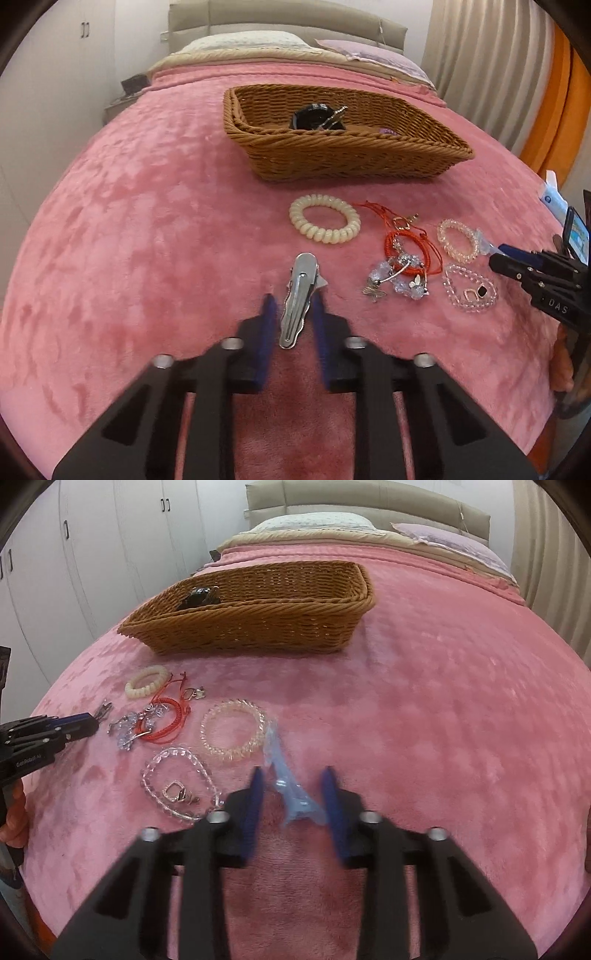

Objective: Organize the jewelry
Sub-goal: 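Grasp the clear blue hair clip with the right gripper while the left gripper grasps the silver hair clip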

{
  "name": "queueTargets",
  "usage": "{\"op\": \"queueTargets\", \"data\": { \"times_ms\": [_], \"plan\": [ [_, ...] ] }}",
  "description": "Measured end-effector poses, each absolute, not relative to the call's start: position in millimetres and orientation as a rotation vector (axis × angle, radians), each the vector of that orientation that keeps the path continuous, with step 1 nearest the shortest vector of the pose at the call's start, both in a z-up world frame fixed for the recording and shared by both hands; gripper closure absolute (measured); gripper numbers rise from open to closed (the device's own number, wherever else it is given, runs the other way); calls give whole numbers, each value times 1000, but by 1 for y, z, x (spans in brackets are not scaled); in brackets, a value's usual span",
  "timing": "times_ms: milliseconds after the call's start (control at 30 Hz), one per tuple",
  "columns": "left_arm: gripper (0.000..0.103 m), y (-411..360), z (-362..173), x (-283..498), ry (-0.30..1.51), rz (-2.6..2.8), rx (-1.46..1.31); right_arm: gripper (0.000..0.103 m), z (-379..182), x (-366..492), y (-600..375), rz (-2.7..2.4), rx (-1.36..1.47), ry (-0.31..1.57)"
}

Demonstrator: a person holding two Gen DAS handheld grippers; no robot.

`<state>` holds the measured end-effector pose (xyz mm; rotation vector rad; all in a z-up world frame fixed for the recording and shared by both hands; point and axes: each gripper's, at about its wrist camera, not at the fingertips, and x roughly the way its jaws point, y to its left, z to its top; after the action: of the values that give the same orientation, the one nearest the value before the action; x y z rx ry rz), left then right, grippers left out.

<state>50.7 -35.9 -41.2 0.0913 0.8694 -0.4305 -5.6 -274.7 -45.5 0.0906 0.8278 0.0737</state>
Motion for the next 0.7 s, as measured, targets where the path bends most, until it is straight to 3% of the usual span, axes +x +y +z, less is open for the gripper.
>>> {"op": "queueTargets", "data": {
  "times_ms": [433, 700],
  "plan": [
    [91, -30, -16, 31, 759, -469, 43, 83, -25, -28, -264, 82, 51, 759],
    [91, -45, 32, 49, 650, -513, -25, 84, 36, -20, -270, 47, 61, 567]
  ]
}}
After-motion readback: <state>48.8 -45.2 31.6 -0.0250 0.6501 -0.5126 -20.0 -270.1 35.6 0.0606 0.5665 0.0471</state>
